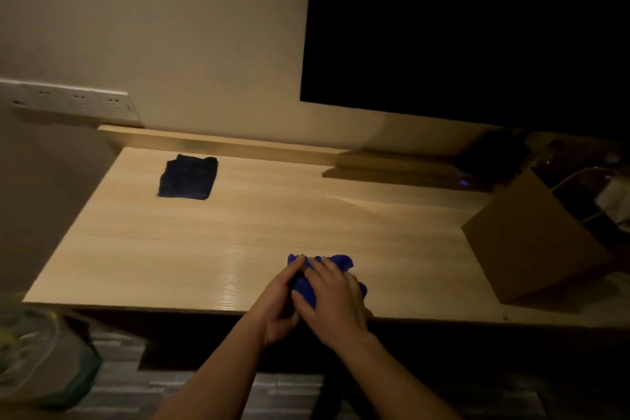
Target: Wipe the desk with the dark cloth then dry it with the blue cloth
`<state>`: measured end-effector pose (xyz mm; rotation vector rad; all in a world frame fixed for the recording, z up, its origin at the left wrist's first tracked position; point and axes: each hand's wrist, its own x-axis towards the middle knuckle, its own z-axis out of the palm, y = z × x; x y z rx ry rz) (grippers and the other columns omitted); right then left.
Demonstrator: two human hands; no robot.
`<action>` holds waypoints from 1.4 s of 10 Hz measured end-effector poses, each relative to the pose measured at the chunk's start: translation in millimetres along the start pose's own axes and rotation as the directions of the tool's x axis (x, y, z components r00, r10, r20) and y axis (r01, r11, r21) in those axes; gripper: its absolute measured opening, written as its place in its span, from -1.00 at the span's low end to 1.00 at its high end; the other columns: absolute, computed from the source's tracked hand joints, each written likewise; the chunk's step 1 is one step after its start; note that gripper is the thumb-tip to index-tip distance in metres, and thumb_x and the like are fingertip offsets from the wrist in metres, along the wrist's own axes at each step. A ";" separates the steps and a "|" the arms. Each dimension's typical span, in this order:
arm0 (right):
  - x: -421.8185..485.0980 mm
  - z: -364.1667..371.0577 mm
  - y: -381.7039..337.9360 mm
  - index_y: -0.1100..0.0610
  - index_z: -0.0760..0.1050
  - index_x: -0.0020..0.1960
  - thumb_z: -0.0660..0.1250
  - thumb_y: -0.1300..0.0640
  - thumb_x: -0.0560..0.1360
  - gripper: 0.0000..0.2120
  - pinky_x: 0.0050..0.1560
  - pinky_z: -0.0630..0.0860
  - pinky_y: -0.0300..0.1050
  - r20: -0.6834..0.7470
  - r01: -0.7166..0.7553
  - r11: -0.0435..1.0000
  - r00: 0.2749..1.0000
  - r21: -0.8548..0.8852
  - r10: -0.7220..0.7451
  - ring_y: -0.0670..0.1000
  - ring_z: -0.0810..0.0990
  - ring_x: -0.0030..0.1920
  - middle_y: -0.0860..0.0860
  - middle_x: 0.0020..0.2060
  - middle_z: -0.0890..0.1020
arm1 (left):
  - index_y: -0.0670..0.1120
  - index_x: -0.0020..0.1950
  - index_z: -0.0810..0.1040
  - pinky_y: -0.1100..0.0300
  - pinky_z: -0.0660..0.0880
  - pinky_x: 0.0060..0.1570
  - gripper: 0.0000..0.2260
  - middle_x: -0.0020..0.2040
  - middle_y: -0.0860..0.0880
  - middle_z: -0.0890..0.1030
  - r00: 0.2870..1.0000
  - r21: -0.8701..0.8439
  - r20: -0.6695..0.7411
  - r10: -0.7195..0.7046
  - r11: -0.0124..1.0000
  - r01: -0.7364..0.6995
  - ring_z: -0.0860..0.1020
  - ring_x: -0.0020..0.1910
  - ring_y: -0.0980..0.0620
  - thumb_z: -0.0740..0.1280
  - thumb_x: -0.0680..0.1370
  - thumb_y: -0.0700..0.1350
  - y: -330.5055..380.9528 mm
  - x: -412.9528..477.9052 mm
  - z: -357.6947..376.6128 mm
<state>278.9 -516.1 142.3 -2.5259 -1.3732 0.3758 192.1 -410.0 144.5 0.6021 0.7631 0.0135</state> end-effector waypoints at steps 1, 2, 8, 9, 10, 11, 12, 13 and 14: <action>24.9 0.4 -48.7 -0.17 0.05 0.66 0.01 -0.39 0.52 -0.24 0.59 -0.13 0.11 0.034 0.071 0.996 0.997 0.056 -0.073 -0.11 -0.23 0.65 -0.17 0.68 -0.01 | -0.21 0.36 0.67 -0.12 0.54 0.33 -0.58 0.37 -0.30 0.63 1.000 -0.048 0.003 0.022 0.999 -0.022 0.62 0.35 -0.24 0.44 0.61 0.04 43.4 -19.5 -36.8; 56.8 4.5 -93.6 -0.22 0.00 0.66 -0.02 -0.35 0.57 -0.31 0.60 -0.09 0.12 0.034 0.115 0.974 0.992 0.195 -0.124 -0.24 -0.34 0.59 -0.27 0.65 -0.11 | -0.24 0.38 0.65 -0.06 0.67 0.09 -0.59 0.32 -0.30 0.65 0.998 -0.087 0.003 0.063 0.994 -0.063 0.68 0.26 -0.22 0.44 0.60 -0.03 89.8 -32.6 -81.9; 309.9 86.6 -312.4 -0.02 0.57 0.30 0.38 0.02 0.65 -0.77 0.12 0.67 0.02 0.418 -0.444 0.053 0.873 0.895 0.249 0.05 0.72 0.14 -0.01 0.17 0.72 | -0.12 0.35 0.62 -0.14 0.60 0.19 -0.70 0.22 -0.18 0.73 0.968 -0.037 -0.220 0.119 0.991 -0.130 0.71 0.20 -0.21 0.37 0.69 0.01 337.4 -2.0 -335.7; 348.5 101.2 -326.5 -0.10 0.50 0.22 0.32 -0.02 0.68 -0.87 -0.07 0.64 -0.16 0.302 -0.410 0.290 0.886 0.865 0.352 -0.03 0.67 0.06 -0.07 0.12 0.67 | -0.04 0.27 0.65 -0.05 0.68 0.00 -0.78 0.09 -0.06 0.78 0.940 0.271 -0.288 0.185 0.957 -0.105 0.74 0.10 -0.14 0.39 0.69 0.03 365.5 22.1 -356.2; 389.5 113.9 -332.9 -0.03 0.48 0.31 0.31 -0.03 0.68 -0.78 0.12 0.64 0.01 0.248 -0.413 0.373 0.875 0.831 0.416 -0.01 0.64 0.09 -0.02 0.17 0.64 | -0.05 0.26 0.62 0.04 0.67 -0.11 -0.83 0.15 -0.11 0.74 0.921 0.456 -0.299 0.251 0.885 -0.093 0.73 0.06 -0.10 0.42 0.67 -0.11 390.9 48.5 -375.0; 432.2 122.7 -336.8 -0.01 0.46 0.29 0.32 -0.03 0.67 -0.77 0.10 0.65 0.01 0.280 -0.441 0.341 0.858 0.830 0.431 0.01 0.65 0.09 0.00 0.16 0.64 | -0.02 0.30 0.54 0.11 0.59 -0.11 -0.81 0.18 -0.04 0.67 0.873 0.580 -0.300 0.386 0.800 -0.154 0.66 0.16 -0.07 0.38 0.69 -0.15 414.7 75.8 -387.9; 459.4 128.4 -337.0 0.09 0.43 0.37 0.35 -0.08 0.65 -0.62 0.23 0.62 0.11 0.327 -0.499 0.399 0.844 0.769 0.424 0.11 0.64 0.18 0.07 0.24 0.62 | -0.03 0.49 0.41 0.07 0.54 0.10 -0.64 0.28 -0.02 0.59 0.822 0.746 -0.295 0.487 0.655 -0.120 0.58 0.34 -0.16 0.36 0.70 -0.08 427.3 99.9 -402.5; 454.6 139.7 -330.4 0.17 0.33 0.44 0.38 -0.07 0.63 -0.48 0.16 0.56 -0.04 0.179 -0.444 0.755 0.894 0.482 0.411 0.14 0.58 0.24 0.12 0.31 0.49 | -0.02 0.69 0.14 -0.18 0.41 0.45 -0.35 0.54 -0.17 0.39 0.791 0.940 -0.283 0.543 0.321 0.116 0.40 0.51 -0.24 0.37 0.68 0.05 416.1 108.4 -418.4; 437.5 146.1 -327.7 0.09 0.32 0.47 0.38 -0.07 0.63 -0.48 0.18 0.53 -0.09 0.016 -0.305 0.901 0.949 0.308 0.316 0.07 0.54 0.27 0.06 0.33 0.42 | 0.05 0.74 -0.06 -0.19 0.13 0.63 -0.25 0.72 -0.11 0.08 0.783 0.982 -0.182 0.595 0.077 0.170 0.12 0.68 -0.17 0.29 0.69 0.18 389.6 107.7 -422.5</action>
